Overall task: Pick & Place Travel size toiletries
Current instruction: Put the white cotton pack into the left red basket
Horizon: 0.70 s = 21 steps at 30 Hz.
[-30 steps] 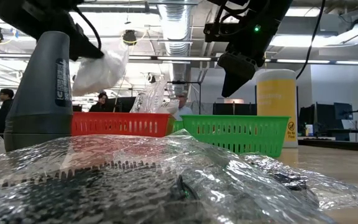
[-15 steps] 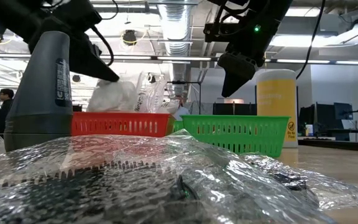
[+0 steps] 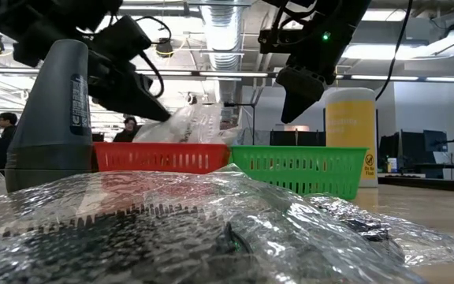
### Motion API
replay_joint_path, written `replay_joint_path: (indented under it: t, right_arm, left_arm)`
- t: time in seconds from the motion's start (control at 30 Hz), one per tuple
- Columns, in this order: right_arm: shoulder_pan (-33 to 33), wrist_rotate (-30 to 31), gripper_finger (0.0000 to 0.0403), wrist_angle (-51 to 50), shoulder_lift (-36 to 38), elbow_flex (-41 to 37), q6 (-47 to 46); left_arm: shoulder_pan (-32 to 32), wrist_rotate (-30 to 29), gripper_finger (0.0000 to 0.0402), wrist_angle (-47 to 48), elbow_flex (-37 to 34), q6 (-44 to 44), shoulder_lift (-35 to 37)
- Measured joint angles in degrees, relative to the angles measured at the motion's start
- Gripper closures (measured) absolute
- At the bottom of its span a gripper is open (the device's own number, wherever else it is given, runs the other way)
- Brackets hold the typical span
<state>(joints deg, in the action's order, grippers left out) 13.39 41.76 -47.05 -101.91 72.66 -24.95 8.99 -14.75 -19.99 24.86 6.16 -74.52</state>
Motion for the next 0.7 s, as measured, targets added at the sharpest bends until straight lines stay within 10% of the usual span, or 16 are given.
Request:
replay_joint_path:
  t: [0.7]
  right_arm:
    - [0.02,0.00,0.0294,0.20,0.00,-0.01,-0.02]
  left_arm:
    - [-1.15,0.04,0.0382,-6.25,-0.35,0.76,-5.18]
